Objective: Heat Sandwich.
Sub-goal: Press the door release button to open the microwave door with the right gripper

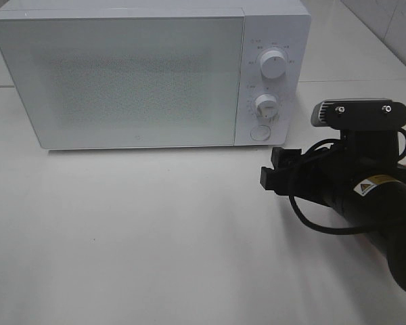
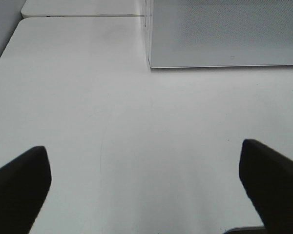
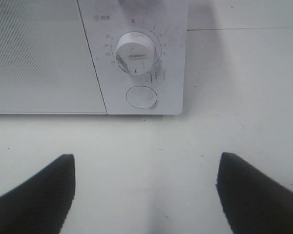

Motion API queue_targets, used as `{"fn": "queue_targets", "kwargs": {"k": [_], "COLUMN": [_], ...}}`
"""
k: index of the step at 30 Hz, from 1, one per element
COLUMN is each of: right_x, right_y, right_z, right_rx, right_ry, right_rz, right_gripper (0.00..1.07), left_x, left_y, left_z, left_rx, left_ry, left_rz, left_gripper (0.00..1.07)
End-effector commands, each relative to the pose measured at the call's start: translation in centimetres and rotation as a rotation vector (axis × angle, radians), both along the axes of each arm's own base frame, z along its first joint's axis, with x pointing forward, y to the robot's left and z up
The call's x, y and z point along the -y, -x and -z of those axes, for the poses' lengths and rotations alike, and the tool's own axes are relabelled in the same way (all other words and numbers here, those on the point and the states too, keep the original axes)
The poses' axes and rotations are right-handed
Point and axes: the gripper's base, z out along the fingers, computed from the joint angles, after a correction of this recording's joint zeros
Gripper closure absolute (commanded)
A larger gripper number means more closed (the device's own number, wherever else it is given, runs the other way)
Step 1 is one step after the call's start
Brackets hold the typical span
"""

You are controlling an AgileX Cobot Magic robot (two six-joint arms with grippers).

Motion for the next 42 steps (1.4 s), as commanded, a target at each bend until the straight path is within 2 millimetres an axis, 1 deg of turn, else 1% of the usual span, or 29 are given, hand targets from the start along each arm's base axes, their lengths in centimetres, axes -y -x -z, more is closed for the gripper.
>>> {"fn": "queue_targets", "kwargs": {"k": [1, 2, 3, 4, 7, 8, 9, 12, 13, 14, 16, 17, 18, 20, 21, 22, 23, 25, 26, 27, 28, 30, 31, 42], "right_x": [-0.22, -0.22, -0.22, -0.22, -0.22, -0.22, -0.22, -0.22, -0.22, -0.22, -0.22, -0.22, -0.22, -0.22, -0.23, -0.24, -0.24, -0.29, -0.34, -0.37, -0.37, -0.40, -0.44, -0.34], "right_y": [-0.10, -0.10, -0.10, -0.10, -0.10, -0.10, -0.10, -0.10, -0.10, -0.10, -0.10, -0.10, -0.10, -0.10, -0.09, -0.07, -0.07, 0.00, 0.07, 0.12, 0.12, 0.18, 0.24, 0.17], "right_z": [-0.17, -0.17, -0.17, -0.18, -0.18, -0.18, -0.18, -0.18, -0.17, -0.17, -0.17, -0.17, -0.17, -0.17, -0.15, -0.11, -0.11, 0.03, 0.16, 0.24, 0.24, 0.35, 0.46, 0.45], "right_rx": [-0.009, -0.015, -0.015, -0.029, -0.050, -0.065, -0.065, -0.082, -0.095, -0.095, -0.107, -0.118, -0.118, -0.128, -0.142, -0.152, -0.152, -0.176, -0.197, -0.209, -0.209, -0.222, -0.235, -0.230], "right_ry": [-0.148, -0.193, -0.193, -0.314, -0.487, -0.606, -0.606, -0.744, -0.839, -0.839, -0.933, -1.021, -1.021, -1.108, -1.193, -1.227, -1.227, -1.275, -1.304, -1.307, -1.307, -1.300, -1.286, -1.281], "right_rz": [0.060, 0.080, 0.080, 0.133, 0.210, 0.263, 0.263, 0.324, 0.366, 0.366, 0.408, 0.447, 0.447, 0.485, 0.524, 0.542, 0.542, 0.571, 0.593, 0.600, 0.600, 0.603, 0.603, 0.604], "right_gripper": [0.31, 0.31, 0.31, 0.31, 0.31, 0.31, 0.31, 0.31, 0.31, 0.31, 0.33, 0.36, 0.36, 0.41, 0.48, 0.52, 0.52, 0.62, 0.74, 0.82, 0.82, 0.96, 1.07, 1.06], "left_x": [0.02, 0.02, 0.02, 0.02, 0.02, 0.02, 0.02, 0.02, 0.02, 0.02, 0.02, 0.02, 0.02, 0.02, 0.02, 0.02, 0.02, 0.02, 0.02, 0.02, 0.02, 0.02, 0.02, 0.02], "left_y": [0.33, 0.33, 0.33, 0.33, 0.33, 0.33, 0.33, 0.33, 0.33, 0.33, 0.33, 0.33, 0.33, 0.33, 0.33, 0.33, 0.33, 0.33, 0.33, 0.33, 0.33, 0.33, 0.33, 0.33], "left_z": [0.05, 0.05, 0.05, 0.05, 0.05, 0.05, 0.05, 0.05, 0.05, 0.05, 0.05, 0.05, 0.05, 0.05, 0.05, 0.05, 0.05, 0.05, 0.05, 0.05, 0.05, 0.05, 0.05, 0.05], "left_rx": [0.031, 0.031, 0.031, 0.031, 0.031, 0.031, 0.031, 0.031, 0.031, 0.031, 0.031, 0.031, 0.031, 0.031, 0.031, 0.031, 0.031, 0.031, 0.031, 0.031, 0.031, 0.031, 0.031, 0.031], "left_ry": [0.005, 0.005, 0.005, 0.005, 0.005, 0.005, 0.005, 0.005, 0.005, 0.005, 0.005, 0.005, 0.005, 0.005, 0.005, 0.005, 0.005, 0.005, 0.005, 0.005, 0.005, 0.005, 0.005, 0.005], "left_rz": [0.008, 0.008, 0.008, 0.008, 0.008, 0.008, 0.008, 0.008, 0.008, 0.008, 0.008, 0.008, 0.008, 0.008, 0.008, 0.008, 0.008, 0.008, 0.008, 0.008, 0.008, 0.008, 0.008, 0.008], "left_gripper": [0.06, 0.06, 0.06, 0.06, 0.06, 0.06, 0.06, 0.06, 0.06, 0.06, 0.06, 0.06, 0.06, 0.06, 0.06, 0.06, 0.06, 0.06, 0.06, 0.06, 0.06, 0.06, 0.06, 0.06]}}
